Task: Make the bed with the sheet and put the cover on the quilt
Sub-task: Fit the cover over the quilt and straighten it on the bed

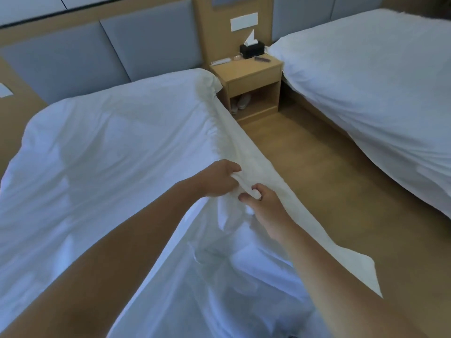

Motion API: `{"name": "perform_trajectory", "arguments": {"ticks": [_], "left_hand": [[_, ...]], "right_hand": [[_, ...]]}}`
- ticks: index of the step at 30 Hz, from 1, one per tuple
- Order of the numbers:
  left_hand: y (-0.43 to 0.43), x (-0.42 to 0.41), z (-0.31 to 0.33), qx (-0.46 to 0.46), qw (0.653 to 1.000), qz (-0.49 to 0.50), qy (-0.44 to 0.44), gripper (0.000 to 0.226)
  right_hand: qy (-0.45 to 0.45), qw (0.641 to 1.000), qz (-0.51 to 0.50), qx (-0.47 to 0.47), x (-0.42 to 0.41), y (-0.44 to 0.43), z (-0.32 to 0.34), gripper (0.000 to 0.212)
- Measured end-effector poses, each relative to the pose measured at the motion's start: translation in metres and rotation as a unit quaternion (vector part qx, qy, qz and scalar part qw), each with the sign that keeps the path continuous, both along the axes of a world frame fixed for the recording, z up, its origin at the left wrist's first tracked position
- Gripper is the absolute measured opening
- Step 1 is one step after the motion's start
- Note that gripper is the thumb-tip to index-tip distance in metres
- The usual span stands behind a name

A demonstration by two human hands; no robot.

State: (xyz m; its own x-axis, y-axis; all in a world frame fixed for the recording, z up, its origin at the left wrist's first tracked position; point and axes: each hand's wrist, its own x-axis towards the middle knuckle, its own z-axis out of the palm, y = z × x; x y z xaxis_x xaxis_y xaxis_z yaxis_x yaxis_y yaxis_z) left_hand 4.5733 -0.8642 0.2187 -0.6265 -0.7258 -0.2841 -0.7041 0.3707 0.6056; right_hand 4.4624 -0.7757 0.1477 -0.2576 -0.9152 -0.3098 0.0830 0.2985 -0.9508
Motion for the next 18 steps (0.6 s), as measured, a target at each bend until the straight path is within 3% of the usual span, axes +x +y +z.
{"name": "perform_trajectory", "arguments": {"ticks": [3,4,6,8,10,13,15,17,18], "left_hand": [[0.000,0.016,0.005,0.038,0.994,-0.021,-0.097,0.027],[0.000,0.021,0.006,-0.009,0.984,-0.045,-0.173,0.025],[-0.005,0.028,0.007,-0.199,0.925,-0.073,-0.316,0.013],[-0.008,0.029,-0.001,-0.338,0.872,-0.028,-0.352,0.022],[0.005,0.026,-0.009,-0.370,0.876,0.051,-0.307,0.034],[0.049,0.022,-0.021,-0.288,0.918,0.180,-0.203,0.030],[0.082,0.023,-0.034,-0.116,0.959,0.238,-0.104,0.017],[0.101,0.020,-0.048,0.058,0.963,0.264,0.003,0.020],[0.104,0.017,-0.054,0.092,0.957,0.273,0.046,0.019]], "right_hand": [[0.035,0.994,-0.098,-0.032,0.006,-0.004,0.002,0.022],[0.068,0.991,-0.109,-0.042,0.009,-0.003,0.003,0.024],[0.149,0.981,-0.091,-0.081,0.021,-0.002,0.004,0.030],[0.203,0.972,-0.061,-0.102,0.035,0.000,0.003,0.033],[0.230,0.966,-0.049,-0.104,0.039,0.000,-0.001,0.036],[0.242,0.964,-0.033,-0.106,0.029,0.002,-0.002,0.036],[0.263,0.958,0.002,-0.114,0.023,0.005,0.001,0.035],[0.295,0.947,0.054,-0.117,0.018,0.007,0.005,0.036],[0.318,0.937,0.081,-0.116,0.016,0.006,0.007,0.036]]}}
